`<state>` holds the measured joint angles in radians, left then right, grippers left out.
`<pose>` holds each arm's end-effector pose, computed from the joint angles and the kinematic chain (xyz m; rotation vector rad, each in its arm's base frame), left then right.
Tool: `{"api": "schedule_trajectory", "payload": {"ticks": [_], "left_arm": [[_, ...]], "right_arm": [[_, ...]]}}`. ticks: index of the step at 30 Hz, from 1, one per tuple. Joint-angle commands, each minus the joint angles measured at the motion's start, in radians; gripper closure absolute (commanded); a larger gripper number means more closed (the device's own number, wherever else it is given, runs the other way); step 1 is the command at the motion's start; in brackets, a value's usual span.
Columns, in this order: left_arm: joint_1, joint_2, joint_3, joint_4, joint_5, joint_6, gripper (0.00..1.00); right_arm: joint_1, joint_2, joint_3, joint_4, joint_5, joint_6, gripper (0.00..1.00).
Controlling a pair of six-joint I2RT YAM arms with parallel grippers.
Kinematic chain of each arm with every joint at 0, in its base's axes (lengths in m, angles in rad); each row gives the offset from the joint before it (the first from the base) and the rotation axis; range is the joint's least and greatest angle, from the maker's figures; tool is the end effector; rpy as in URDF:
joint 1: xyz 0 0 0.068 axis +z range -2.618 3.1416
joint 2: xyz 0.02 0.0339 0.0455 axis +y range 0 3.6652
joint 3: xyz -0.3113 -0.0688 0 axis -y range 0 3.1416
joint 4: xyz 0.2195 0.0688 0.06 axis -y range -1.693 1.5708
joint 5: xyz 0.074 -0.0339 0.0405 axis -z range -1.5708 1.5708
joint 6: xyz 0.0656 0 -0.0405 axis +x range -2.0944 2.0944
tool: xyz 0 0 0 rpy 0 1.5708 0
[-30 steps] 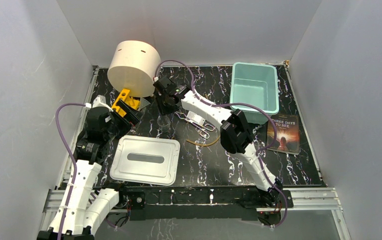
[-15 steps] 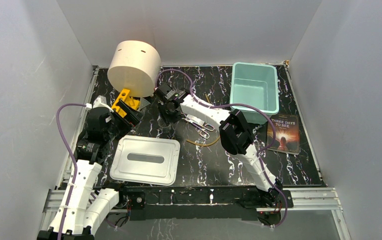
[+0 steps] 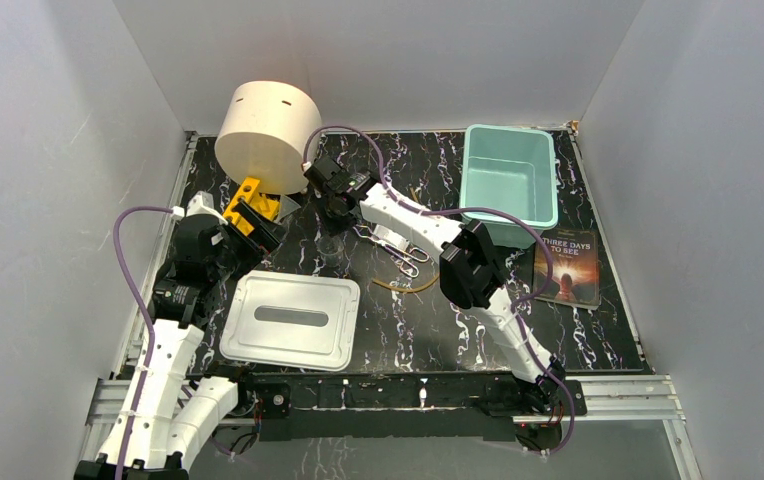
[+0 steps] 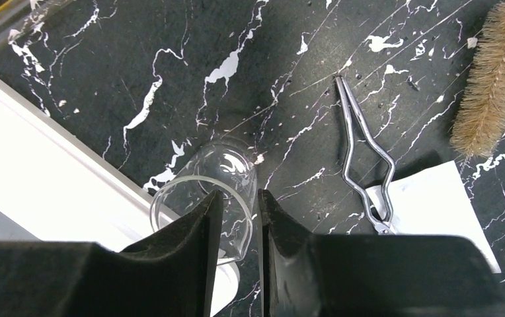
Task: Organize the chemistry lab equipment
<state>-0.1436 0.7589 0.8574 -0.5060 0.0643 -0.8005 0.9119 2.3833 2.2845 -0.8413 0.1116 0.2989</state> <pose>0.1327 -0.0234 0.3537 -0.6173 1.9452 -0.6685 0.3440 0.4323 0.2532 -0.7219 2.4345 0.3548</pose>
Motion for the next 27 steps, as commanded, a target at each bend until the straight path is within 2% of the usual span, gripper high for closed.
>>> {"api": "schedule_trajectory", "payload": {"ticks": [1, 4, 7, 18, 27], "left_arm": [[0.006, -0.003, -0.014, -0.011, 0.011, 0.021, 0.02], [0.006, -0.003, -0.014, -0.014, 0.011, 0.023, 0.02], [0.006, -0.006, -0.016, -0.017, 0.007, 0.023, 0.02], [0.006, -0.007, -0.022, -0.028, 0.006, 0.036, 0.02], [0.006, -0.001, -0.043, -0.012, 0.042, 0.09, 0.02]], "right_arm": [[0.002, 0.018, 0.044, -0.015, 0.025, -0.042, 0.64], [0.002, 0.01, 0.036, -0.018, 0.002, -0.068, 0.58], [0.002, -0.002, 0.011, 0.0, -0.026, -0.082, 0.57], [0.002, 0.031, 0.035, -0.008, -0.034, -0.11, 0.76], [-0.003, -0.016, 0.006, 0.009, -0.019, -0.121, 0.91]]}}
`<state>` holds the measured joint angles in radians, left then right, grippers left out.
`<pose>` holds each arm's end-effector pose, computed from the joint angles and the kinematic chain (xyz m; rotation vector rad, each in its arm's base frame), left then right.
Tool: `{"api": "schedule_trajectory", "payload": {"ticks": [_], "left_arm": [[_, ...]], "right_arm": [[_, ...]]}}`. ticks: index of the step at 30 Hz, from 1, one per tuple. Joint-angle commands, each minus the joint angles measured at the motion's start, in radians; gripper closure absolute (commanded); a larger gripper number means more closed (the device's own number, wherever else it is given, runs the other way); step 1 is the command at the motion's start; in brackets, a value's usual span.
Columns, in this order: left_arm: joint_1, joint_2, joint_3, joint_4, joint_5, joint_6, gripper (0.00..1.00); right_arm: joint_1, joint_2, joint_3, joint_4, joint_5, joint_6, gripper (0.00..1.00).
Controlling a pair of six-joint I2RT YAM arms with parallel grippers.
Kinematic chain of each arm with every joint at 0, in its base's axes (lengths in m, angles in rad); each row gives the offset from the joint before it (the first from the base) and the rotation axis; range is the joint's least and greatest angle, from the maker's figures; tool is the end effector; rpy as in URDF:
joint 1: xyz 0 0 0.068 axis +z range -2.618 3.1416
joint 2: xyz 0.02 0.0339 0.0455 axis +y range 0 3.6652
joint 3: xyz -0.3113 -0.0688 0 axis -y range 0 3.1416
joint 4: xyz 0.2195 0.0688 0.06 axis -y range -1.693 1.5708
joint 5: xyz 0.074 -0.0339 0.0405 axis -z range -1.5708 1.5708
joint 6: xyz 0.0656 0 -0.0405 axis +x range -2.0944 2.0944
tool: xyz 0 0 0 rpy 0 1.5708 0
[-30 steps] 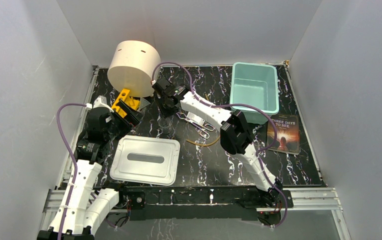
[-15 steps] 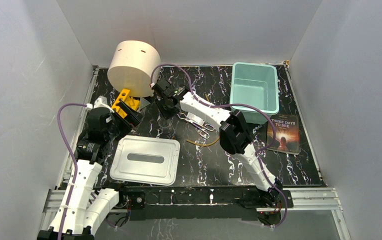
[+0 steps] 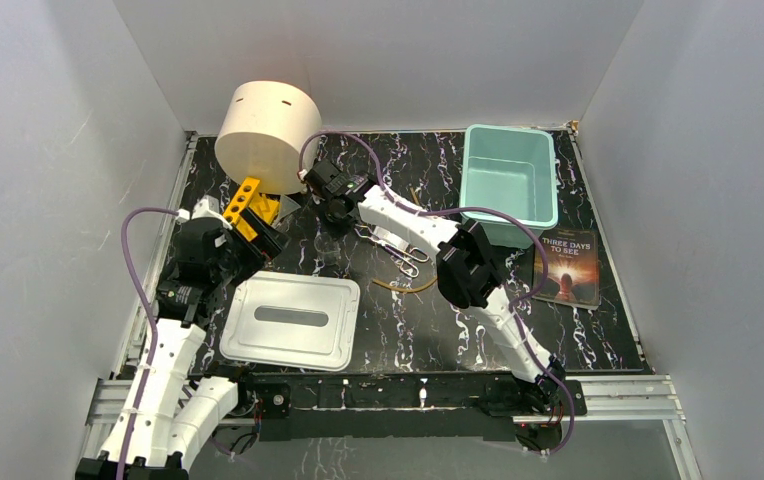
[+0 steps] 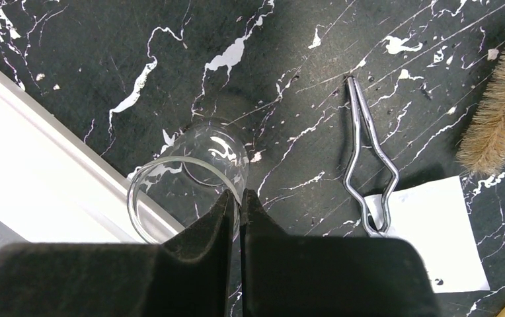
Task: Organize the chemistry lab equipment
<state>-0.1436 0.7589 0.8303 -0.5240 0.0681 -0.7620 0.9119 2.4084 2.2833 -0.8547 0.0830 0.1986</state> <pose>0.1322 -0.0236 0.3422 -0.5912 1.9965 -0.6336 0.3436 0.4349 0.2382 -0.8696 2.4274 0.3228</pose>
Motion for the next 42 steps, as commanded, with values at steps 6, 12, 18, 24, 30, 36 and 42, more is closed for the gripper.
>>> {"api": "schedule_trajectory", "payload": {"ticks": [6, 12, 18, 24, 30, 36, 42], "left_arm": [[0.006, 0.034, -0.042, 0.074, 0.163, 0.109, 0.02], [0.006, 0.075, -0.097, 0.224, 0.279, 0.036, 0.03], [-0.002, 0.104, -0.094, 0.268, 0.305, 0.014, 0.02], [-0.005, 0.109, -0.089, 0.279, 0.314, 0.016, 0.02], [-0.007, 0.115, -0.082, 0.274, 0.322, 0.017, 0.02], [-0.007, 0.126, -0.061, 0.231, 0.32, 0.021, 0.02], [-0.007, 0.138, 0.009, 0.108, 0.293, 0.092, 0.02]], "right_arm": [[-0.062, -0.183, -0.135, 0.074, -0.156, 0.026, 0.92], [-0.189, -0.466, -0.496, 0.277, -0.322, 0.145, 0.93], [-0.259, -0.638, -0.535, 0.244, -0.176, 0.141, 1.0], [-0.346, -0.692, -0.447, 0.181, -0.108, 0.125, 1.0], [-0.47, -0.749, -0.384, 0.131, 0.028, 0.052, 1.0], [-0.627, -0.772, -0.409, 0.165, 0.123, 0.063, 1.0], [-0.698, -0.705, -0.422, 0.184, 0.232, 0.114, 1.0]]}}
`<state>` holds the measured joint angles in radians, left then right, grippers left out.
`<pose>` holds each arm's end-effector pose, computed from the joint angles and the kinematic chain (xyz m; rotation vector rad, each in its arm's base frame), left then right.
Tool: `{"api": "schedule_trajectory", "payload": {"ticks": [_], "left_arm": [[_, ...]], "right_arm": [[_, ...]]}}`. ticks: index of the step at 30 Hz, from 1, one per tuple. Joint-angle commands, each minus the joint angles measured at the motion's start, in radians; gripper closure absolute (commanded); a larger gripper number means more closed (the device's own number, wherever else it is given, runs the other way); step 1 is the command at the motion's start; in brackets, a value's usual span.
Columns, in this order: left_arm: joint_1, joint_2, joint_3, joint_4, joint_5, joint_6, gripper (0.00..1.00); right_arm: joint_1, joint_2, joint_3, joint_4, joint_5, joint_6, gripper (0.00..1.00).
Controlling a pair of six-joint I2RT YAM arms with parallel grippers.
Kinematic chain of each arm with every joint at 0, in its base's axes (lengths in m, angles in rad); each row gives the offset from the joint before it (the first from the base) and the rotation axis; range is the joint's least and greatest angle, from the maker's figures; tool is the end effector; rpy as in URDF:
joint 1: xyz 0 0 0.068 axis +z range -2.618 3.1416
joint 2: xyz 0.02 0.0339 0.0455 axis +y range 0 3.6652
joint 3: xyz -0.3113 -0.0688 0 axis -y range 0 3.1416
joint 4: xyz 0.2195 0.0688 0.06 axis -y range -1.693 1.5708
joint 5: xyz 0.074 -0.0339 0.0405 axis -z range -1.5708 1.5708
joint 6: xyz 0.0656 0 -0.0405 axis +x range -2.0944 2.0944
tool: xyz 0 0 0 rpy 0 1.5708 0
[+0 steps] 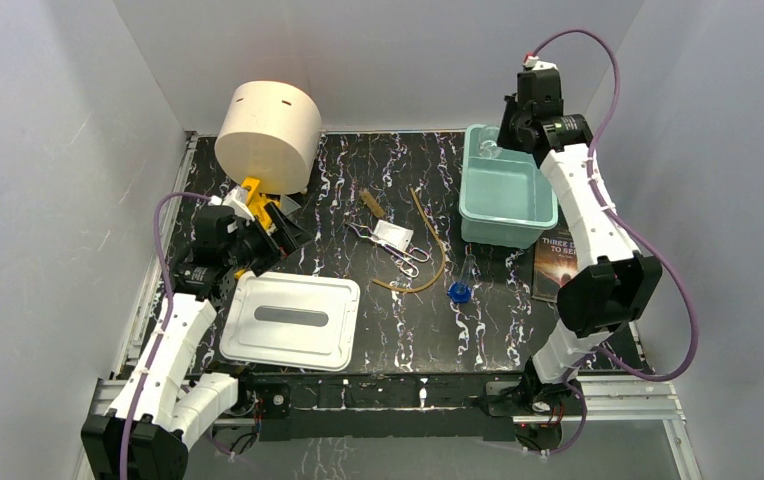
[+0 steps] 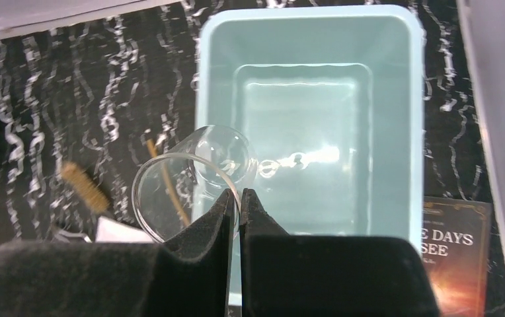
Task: Organize the chemistry lab equipment
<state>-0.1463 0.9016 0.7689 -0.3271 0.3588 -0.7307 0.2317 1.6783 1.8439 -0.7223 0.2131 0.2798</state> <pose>0.1685 -0.0481 0.3280 -0.3803 2.0885 -0.9023 0.3704 0.0731 0.4454 0.1761 2.1071 0.0782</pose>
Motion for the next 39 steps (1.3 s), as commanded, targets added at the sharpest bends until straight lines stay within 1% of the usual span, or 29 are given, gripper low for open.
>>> {"api": "schedule_trajectory", "payload": {"ticks": [1, 4, 8, 10, 14, 17, 20, 23, 29, 34, 39], "left_arm": [[-0.004, -0.004, 0.075, -0.106, -0.006, 0.08, 0.02], [-0.004, -0.009, 0.073, -0.118, -0.032, 0.117, 0.02], [-0.004, 0.025, 0.081, -0.113, -0.017, 0.103, 0.02], [-0.005, 0.048, 0.078, -0.079, 0.002, 0.09, 0.02], [-0.004, 0.118, 0.092, -0.005, -0.005, 0.076, 0.02], [-0.006, 0.188, 0.146, 0.02, -0.008, 0.072, 0.02], [-0.007, 0.255, 0.193, 0.032, -0.005, 0.102, 0.02], [-0.008, 0.294, 0.219, 0.04, -0.013, 0.112, 0.02], [-0.009, 0.317, 0.234, 0.052, -0.024, 0.132, 0.02], [-0.009, 0.324, 0.239, 0.05, -0.019, 0.135, 0.02], [-0.009, 0.323, 0.245, 0.04, -0.03, 0.137, 0.02]], "right_arm": [[-0.022, 0.034, 0.01, 0.057, 0.126, 0.045, 1.0], [-0.032, 0.072, -0.008, 0.085, 0.15, 0.074, 0.99], [-0.059, 0.15, -0.011, 0.112, 0.108, 0.117, 0.99], [-0.072, 0.198, -0.003, 0.122, 0.087, 0.139, 0.99], [-0.091, 0.285, 0.006, 0.166, 0.068, 0.128, 0.99], [-0.112, 0.357, 0.057, 0.159, 0.023, 0.136, 0.99], [-0.119, 0.423, 0.092, 0.181, 0.005, 0.133, 0.99], [-0.127, 0.506, 0.177, 0.145, -0.002, 0.142, 0.99], [-0.128, 0.609, 0.295, 0.116, -0.067, 0.153, 0.99], [-0.127, 0.695, 0.416, 0.046, -0.118, 0.168, 0.99], [-0.124, 0.766, 0.511, 0.001, -0.163, 0.175, 0.94]]}}
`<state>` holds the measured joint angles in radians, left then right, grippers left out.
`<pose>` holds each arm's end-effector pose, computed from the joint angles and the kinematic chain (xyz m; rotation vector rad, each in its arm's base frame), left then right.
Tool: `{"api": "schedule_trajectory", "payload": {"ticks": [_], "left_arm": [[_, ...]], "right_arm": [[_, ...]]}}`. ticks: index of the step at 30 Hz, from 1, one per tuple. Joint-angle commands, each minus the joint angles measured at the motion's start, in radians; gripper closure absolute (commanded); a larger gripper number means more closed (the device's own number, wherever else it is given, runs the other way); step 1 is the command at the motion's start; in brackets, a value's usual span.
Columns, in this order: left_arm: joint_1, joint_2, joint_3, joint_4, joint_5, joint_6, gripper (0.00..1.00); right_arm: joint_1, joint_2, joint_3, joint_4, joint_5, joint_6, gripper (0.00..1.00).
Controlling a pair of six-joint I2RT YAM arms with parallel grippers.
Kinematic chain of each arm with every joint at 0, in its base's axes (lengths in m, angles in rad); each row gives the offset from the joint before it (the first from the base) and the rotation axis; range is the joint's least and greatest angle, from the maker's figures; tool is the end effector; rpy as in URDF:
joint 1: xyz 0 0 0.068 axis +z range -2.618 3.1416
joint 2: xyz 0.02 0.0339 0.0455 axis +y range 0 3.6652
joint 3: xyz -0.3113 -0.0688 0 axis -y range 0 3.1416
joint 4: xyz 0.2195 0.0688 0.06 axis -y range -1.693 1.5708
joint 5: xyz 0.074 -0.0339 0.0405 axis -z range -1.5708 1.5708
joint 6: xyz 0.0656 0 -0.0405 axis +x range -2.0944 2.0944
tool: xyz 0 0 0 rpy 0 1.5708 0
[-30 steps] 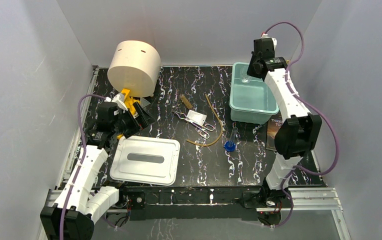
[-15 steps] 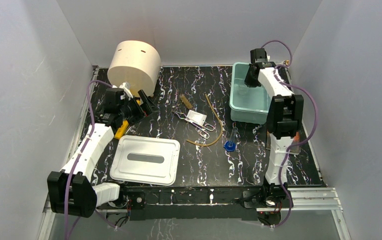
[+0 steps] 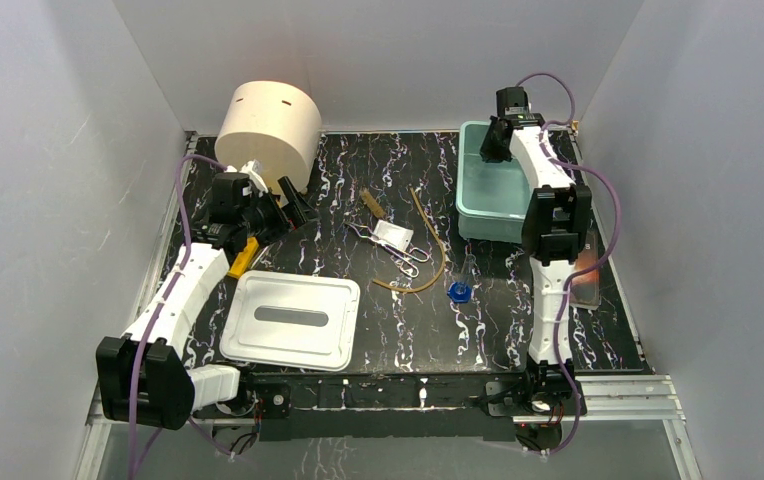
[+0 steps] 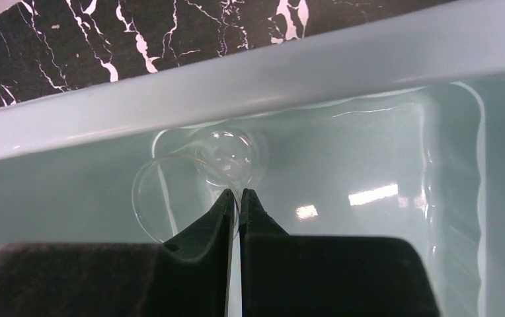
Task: Organize the chemistry lab equipment
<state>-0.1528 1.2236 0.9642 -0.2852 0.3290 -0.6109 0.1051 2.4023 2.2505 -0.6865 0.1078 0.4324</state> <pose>0.2518 -0.0602 0.3374 -0.2961 2.1675 -0.7928 0.5668 0.0527 0.2459 0.4410 2.3654 0.1199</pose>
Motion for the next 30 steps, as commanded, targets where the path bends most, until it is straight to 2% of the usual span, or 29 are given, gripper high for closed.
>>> {"api": "schedule_trajectory", "payload": {"ticks": [1, 6, 12, 15, 21, 26, 30], "left_arm": [[-0.002, 0.0, 0.049, -0.002, -0.001, 0.017, 0.02], [-0.002, -0.012, 0.048, -0.012, -0.011, 0.016, 0.02], [-0.002, -0.019, 0.064, -0.023, -0.021, 0.018, 0.02], [-0.002, -0.018, 0.068, -0.025, -0.027, 0.029, 0.02], [-0.002, -0.003, 0.077, 0.002, -0.04, 0.062, 0.02], [-0.002, 0.031, 0.107, 0.021, -0.028, 0.063, 0.02], [-0.002, 0.035, 0.116, 0.034, -0.069, 0.065, 0.02]], "right_arm": [[0.005, 0.054, 0.126, -0.044, -0.063, 0.019, 0.93], [0.008, 0.096, 0.235, -0.1, -0.044, 0.006, 0.83], [0.008, 0.049, 0.259, -0.17, 0.051, 0.001, 0.56], [0.009, -0.023, 0.193, -0.179, 0.081, 0.027, 0.46], [0.046, -0.262, -0.015, -0.083, 0.116, 0.01, 0.34], [0.073, -0.443, -0.142, -0.043, 0.09, -0.073, 0.27], [0.121, -0.566, -0.261, 0.012, 0.01, -0.149, 0.25]]}}
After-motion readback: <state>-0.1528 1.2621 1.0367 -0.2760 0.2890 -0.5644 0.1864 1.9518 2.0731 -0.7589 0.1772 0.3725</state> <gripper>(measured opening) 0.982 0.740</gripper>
